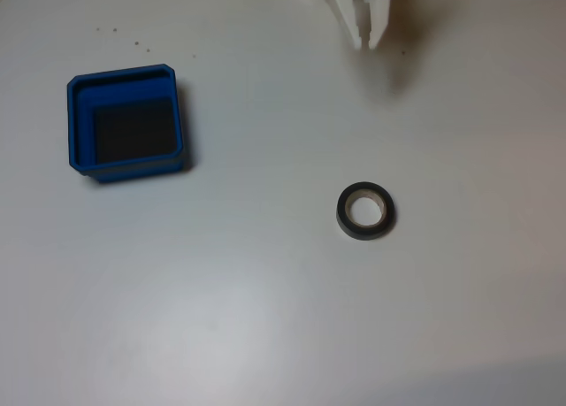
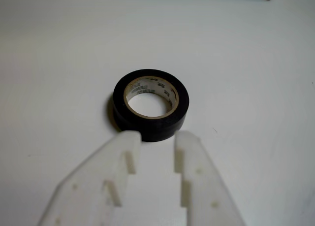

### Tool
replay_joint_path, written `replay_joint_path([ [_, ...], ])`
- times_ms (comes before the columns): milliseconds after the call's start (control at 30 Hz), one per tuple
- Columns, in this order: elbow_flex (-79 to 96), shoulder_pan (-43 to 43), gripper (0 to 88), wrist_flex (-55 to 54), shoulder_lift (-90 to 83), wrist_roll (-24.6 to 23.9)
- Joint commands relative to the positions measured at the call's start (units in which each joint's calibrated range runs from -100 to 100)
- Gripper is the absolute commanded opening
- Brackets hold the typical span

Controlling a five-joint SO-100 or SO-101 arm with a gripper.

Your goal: Pick the black tape roll and drop it in the blue box

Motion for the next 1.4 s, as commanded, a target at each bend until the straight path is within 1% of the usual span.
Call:
replay_joint_path([
  [0, 0.81, 0.35, 0.7, -0.82, -0.27, 0.39],
  [1367, 0.27, 0.25, 0.7, -0.82, -0.02, 0.66],
])
